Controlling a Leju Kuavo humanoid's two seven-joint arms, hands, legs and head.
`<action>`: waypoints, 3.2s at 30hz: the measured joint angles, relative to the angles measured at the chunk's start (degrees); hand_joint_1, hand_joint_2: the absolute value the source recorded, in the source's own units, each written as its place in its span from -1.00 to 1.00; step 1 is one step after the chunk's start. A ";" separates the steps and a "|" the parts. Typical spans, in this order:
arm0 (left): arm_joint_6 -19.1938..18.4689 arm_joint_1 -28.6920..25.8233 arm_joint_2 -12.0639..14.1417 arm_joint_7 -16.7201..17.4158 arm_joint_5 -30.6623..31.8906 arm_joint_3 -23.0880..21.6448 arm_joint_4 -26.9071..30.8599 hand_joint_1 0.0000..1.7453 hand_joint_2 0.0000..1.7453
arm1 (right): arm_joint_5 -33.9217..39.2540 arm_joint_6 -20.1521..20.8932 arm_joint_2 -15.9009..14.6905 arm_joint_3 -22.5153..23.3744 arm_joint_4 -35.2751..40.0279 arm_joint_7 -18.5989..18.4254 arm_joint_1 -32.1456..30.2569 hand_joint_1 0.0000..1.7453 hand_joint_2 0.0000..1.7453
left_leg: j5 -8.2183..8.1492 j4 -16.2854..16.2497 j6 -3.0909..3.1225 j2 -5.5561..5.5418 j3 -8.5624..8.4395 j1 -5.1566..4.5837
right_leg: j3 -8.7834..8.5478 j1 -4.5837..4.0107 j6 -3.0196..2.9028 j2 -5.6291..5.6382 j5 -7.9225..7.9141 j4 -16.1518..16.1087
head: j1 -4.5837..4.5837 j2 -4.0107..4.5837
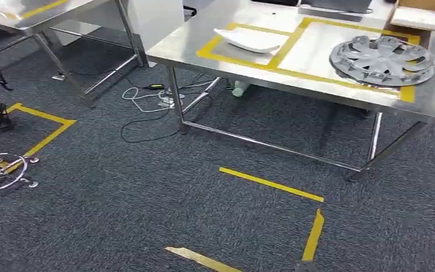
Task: Take the parts from the cabinet and place them on the table.
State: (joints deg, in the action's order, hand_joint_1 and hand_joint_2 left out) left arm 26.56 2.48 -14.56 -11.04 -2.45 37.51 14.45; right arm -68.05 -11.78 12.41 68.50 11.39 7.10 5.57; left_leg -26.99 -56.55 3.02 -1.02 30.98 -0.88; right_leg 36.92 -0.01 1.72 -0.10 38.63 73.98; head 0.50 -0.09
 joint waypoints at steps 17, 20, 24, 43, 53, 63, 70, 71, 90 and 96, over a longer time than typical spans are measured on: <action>-11.13 0.45 2.29 -3.85 9.42 -0.07 -0.70 -1.00 1.00 | 3.26 3.15 -1.48 -2.18 0.35 8.93 1.28 -1.00 -1.00 | -6.86 -18.45 -4.35 0.31 8.64 1.51 | -7.31 0.85 -1.59 -3.52 -8.96 -16.88 | 0.55 0.00; -14.58 0.96 2.84 -10.45 13.41 -1.56 -0.70 -1.00 1.00 | 4.47 2.10 -1.95 -1.83 0.37 5.31 0.72 -1.00 -1.00 | -0.34 -4.25 -4.50 3.43 0.73 1.94 | -7.59 0.86 -1.18 -5.62 -8.93 -16.87 | 0.57 0.00; -15.76 2.46 2.95 -13.14 19.00 -5.56 -0.72 -1.00 1.00 | 6.02 0.46 -1.73 -0.72 0.42 0.30 0.30 -1.00 -1.00 | -1.36 -2.06 -2.87 4.00 1.03 0.69 | -7.22 0.55 0.22 -7.94 -9.13 -16.83 | 0.44 0.00; -10.32 -0.38 4.79 1.46 25.53 -9.23 -1.90 -1.00 1.00 | 6.67 0.55 -0.33 0.22 0.37 8.70 0.09 -1.00 -1.00 | -2.87 -6.53 -2.84 -2.16 4.38 0.08 | -7.13 0.92 -1.62 1.38 -9.15 -16.92 | 0.29 0.00; 2.38 0.62 4.72 5.14 21.32 -4.49 -1.99 -1.00 1.00 | 4.62 -0.17 2.34 -0.10 0.13 9.68 0.18 -1.00 -1.00 | -0.63 -2.46 -3.02 5.06 2.04 0.47 | -7.90 0.40 -0.23 -6.49 -7.91 -16.86 | 0.24 0.00; 4.81 0.06 6.30 2.82 23.25 -3.72 -2.08 -1.00 -1.00 | 1.75 0.86 2.60 -0.50 0.04 2.47 -0.31 -1.00 -1.00 | -0.22 -1.63 -0.61 -1.98 1.76 0.06 | 1.66 0.48 0.22 0.09 -2.12 0.23 | -0.33 0.00; 2.56 -0.21 6.36 10.90 27.43 -2.95 -2.12 -1.00 -1.00 | -1.17 3.21 2.62 -3.32 0.04 4.59 -0.11 -1.00 -1.00 | 0.13 -1.76 -1.76 -7.03 2.41 0.33 | -5.61 0.36 -0.91 4.70 -9.40 -16.03 | -0.33 0.00; 2.16 -0.39 6.25 12.91 28.48 -3.30 -2.16 -1.00 -1.00 | -1.44 3.39 2.73 -3.58 0.02 4.55 -0.06 -1.00 -1.00 | 0.14 -1.83 -2.07 -7.87 2.55 0.06 | -5.94 0.70 -1.18 3.85 -9.64 -16.72 | -0.31 0.00; 9.64 0.88 5.29 5.19 27.61 0.23 -1.99 -1.00 -1.00 | -2.66 1.11 2.91 -6.33 -0.04 -2.20 -0.45 -1.00 -1.00 | -0.45 -2.35 -1.53 1.75 2.57 1.06 | -3.45 0.84 1.13 -0.92 -0.87 -5.94 | -0.09 0.00; 11.06 0.25 5.18 6.38 33.74 -0.48 -1.99 -1.00 -1.00 | -4.61 -2.97 2.99 -6.90 -0.04 0.36 -0.78 -1.00 -1.00 | -0.51 -2.38 -1.35 -3.56 2.17 0.60 | -2.40 0.50 -0.53 1.68 -8.22 -9.94 | -0.22 0.00</action>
State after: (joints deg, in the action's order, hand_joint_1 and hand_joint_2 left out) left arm 37.62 2.73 -9.38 -4.66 31.29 37.03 12.46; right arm -72.65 -14.75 15.41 61.59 11.34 7.47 4.78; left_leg -27.50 -58.93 1.67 -4.58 33.15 -0.28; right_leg 34.52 0.50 1.19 1.58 30.41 64.04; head 0.29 -0.09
